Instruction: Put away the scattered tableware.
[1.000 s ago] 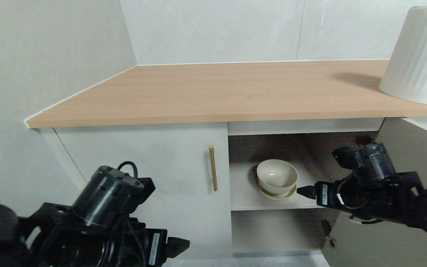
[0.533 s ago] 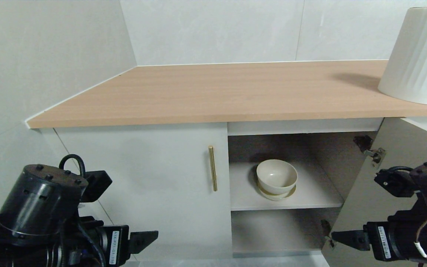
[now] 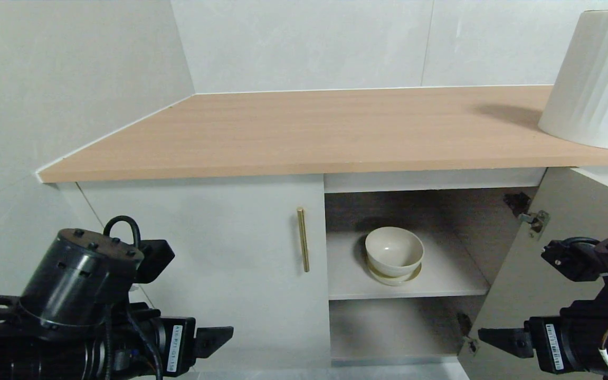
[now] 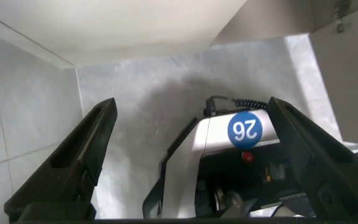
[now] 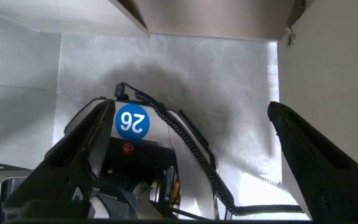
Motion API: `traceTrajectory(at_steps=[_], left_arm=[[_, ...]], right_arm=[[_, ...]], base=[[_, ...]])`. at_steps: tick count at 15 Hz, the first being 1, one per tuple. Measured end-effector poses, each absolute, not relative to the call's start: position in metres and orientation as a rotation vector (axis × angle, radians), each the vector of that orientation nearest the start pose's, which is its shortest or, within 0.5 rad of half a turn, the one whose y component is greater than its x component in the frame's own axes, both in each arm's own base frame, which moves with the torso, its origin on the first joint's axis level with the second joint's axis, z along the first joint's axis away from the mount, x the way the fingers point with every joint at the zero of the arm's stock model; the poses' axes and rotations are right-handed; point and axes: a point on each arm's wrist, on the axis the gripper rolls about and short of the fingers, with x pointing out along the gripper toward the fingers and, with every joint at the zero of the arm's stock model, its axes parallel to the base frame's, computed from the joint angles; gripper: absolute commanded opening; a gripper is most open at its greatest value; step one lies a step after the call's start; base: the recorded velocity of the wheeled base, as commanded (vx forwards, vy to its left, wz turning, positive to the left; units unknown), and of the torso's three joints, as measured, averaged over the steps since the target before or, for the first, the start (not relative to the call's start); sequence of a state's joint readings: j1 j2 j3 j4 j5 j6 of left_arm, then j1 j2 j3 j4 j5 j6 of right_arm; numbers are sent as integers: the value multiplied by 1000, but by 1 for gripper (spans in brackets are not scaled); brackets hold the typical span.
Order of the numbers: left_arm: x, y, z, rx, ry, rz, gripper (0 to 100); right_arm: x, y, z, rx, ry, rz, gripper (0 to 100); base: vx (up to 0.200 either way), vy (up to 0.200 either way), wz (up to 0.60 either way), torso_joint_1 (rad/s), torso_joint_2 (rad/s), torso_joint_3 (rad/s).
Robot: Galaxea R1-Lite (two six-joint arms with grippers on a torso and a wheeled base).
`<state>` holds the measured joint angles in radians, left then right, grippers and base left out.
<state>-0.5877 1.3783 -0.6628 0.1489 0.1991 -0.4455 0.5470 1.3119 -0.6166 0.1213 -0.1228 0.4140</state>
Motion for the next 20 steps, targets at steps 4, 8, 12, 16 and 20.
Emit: traceTrajectory(at_steps=[4, 8, 12, 16, 20], left_arm=[[162, -103, 157, -74, 867, -168, 100], [162, -103, 157, -73, 867, -168, 100], [162, -103, 156, -73, 868, -168, 100], [162, -103, 156, -72, 868, -166, 100], [161, -102, 155, -64, 867, -152, 100]], right_arm=[[151, 89, 161, 116, 841, 235, 100], [151, 89, 161, 114, 845, 234, 100], [151, 89, 159, 112, 856, 238, 100], [151, 89, 158, 110, 856, 235, 100], [151, 89, 158, 110, 855, 231, 100]], base=[[-200, 0, 0, 4, 5, 6], [-200, 0, 0, 5, 4, 6], [-200, 0, 0, 2, 5, 5], [-100, 0, 0, 2, 1, 1], [0, 0, 0, 0, 0, 0]])
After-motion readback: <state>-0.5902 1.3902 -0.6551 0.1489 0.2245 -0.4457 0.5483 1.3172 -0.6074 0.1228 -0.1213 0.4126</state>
